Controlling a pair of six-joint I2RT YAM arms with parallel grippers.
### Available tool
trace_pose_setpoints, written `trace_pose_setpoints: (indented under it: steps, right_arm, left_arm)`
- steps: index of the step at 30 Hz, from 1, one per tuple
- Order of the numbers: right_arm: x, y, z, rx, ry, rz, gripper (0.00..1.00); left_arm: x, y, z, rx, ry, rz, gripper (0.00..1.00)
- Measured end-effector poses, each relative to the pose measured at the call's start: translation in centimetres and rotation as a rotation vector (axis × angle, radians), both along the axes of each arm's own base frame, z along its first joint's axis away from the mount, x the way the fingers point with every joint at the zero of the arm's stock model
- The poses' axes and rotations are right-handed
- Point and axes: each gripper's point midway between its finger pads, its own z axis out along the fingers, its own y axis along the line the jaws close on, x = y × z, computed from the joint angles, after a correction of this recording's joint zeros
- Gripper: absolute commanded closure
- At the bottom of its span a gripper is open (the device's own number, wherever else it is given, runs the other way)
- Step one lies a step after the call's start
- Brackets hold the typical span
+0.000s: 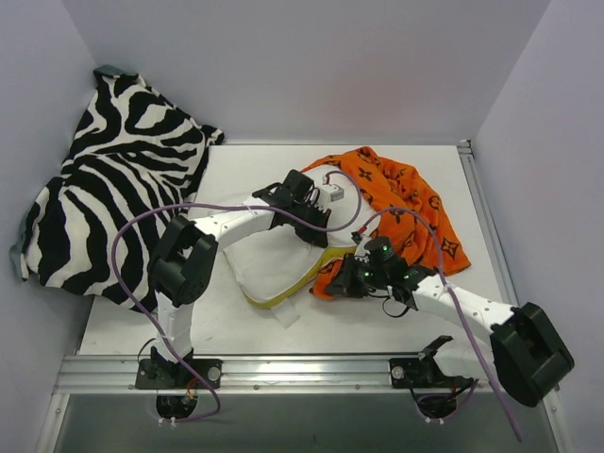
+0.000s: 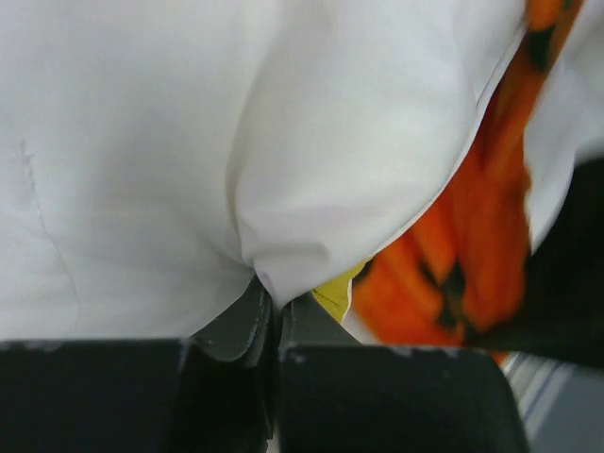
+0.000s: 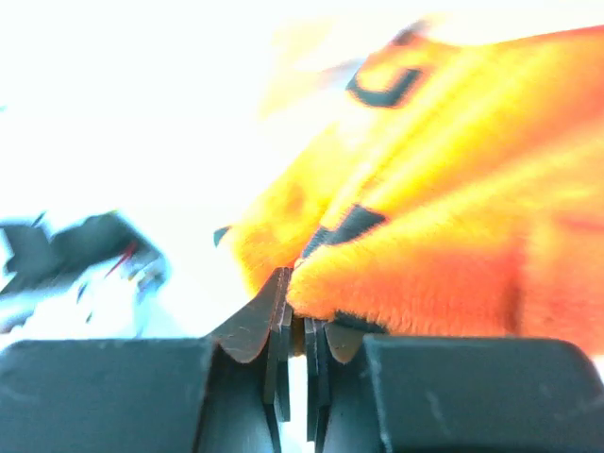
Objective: Put the pillow into the pillowcase
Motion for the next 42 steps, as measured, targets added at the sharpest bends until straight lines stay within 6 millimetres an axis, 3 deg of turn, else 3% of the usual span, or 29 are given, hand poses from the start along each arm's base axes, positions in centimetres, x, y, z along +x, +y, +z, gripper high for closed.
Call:
trace_pose_setpoints:
  steps: [2,4,8,10,11,13,15,16,18,19,21,22,23,25,27,28,30,32,34,37,40,42]
  right_arm:
    - [-1.5,2.4,3.1,0.091,-0.060,0.086,1.00]
    - [-1.9,3.4,5.1,0.149,-0.092,0.116,1.00]
    - [-1.5,2.7,6.3,0.208,-0.075,0.097,0.98]
    - [-1.8,2.0,6.5,0.215,-0.059,0.091,0.81]
    - [-2.2,1.7,6.7,0.216,-0.055,0.096,0.56]
    - [-3.7,1.4,7.6,0.228,-0.062,0.156,0.44]
    - [-5.3,0.8,9.0,0.233,-0.087,0.245,0.39]
    - [-5.5,0.4,10.1,0.230,-0.100,0.272,0.39]
    - [-3.8,-1.1,13.5,0.207,-0.194,0.282,0.40]
    - [-2.3,-2.1,15.2,0.191,-0.249,0.266,0.41]
    - [1.3,-4.4,18.2,0.141,-0.379,0.206,0.41]
    - [3.1,-5.6,18.6,0.101,-0.417,0.173,0.41]
    - [4.3,-6.4,18.8,0.065,-0.437,0.157,0.41]
    - [6.4,-6.8,17.5,0.013,-0.420,0.173,0.42]
    - [8.3,-6.4,14.6,-0.032,-0.349,0.200,0.42]
    - [9.4,-6.0,12.1,-0.062,-0.286,0.217,0.43]
    - [10.2,-5.3,7.2,-0.118,-0.167,0.248,0.48]
    - [9.8,-4.7,3.2,-0.175,-0.065,0.285,0.57]
    - [9.3,-4.3,1.2,-0.217,-0.022,0.312,0.58]
    - [9.3,-3.8,1.9,-0.228,-0.051,0.328,0.53]
    - [10.1,-4.1,4.6,-0.243,-0.101,0.314,0.50]
    - [11.8,-4.6,7.5,-0.286,-0.179,0.290,0.52]
  left_arm:
    - [0.8,-1.8,1.4,-0.075,0.030,0.045,1.00]
    - [1.3,-3.5,2.9,-0.146,0.053,0.078,1.00]
    - [1.1,-5.1,3.8,-0.223,0.092,0.115,1.00]
    - [0.4,-5.0,2.6,-0.237,0.113,0.120,1.00]
    - [-0.5,-4.4,1.4,-0.230,0.137,0.117,1.00]
    - [-2.5,-3.3,-0.6,-0.206,0.183,0.103,1.00]
    - [-4.1,-2.3,-1.4,-0.189,0.195,0.067,0.98]
    - [-4.9,-2.0,-1.3,-0.186,0.189,0.039,0.91]
    - [-6.5,-1.5,-0.5,-0.178,0.156,-0.031,0.74]
    - [-7.3,-1.1,-0.1,-0.172,0.137,-0.071,0.54]
    - [-9.0,-0.2,0.7,-0.157,0.115,-0.144,0.33]
    - [-10.0,0.4,1.2,-0.150,0.106,-0.182,0.27]
    - [-10.7,1.0,1.7,-0.144,0.103,-0.204,0.18]
    - [-11.3,2.1,3.1,-0.143,0.083,-0.226,0.13]
    - [-10.8,3.0,5.0,-0.146,0.046,-0.225,0.11]
    - [-10.0,3.2,6.1,-0.151,0.018,-0.215,0.11]
    - [-7.1,3.6,8.9,-0.166,-0.057,-0.176,0.09]
    - [-3.5,4.5,11.2,-0.177,-0.142,-0.116,0.09]
    - [0.0,6.1,12.4,-0.168,-0.217,-0.054,0.10]
    - [3.6,8.6,11.5,-0.103,-0.277,0.007,0.11]
    - [4.1,9.0,8.8,-0.044,-0.261,-0.021,0.15]
    - [3.8,8.7,7.2,-0.020,-0.242,-0.058,0.17]
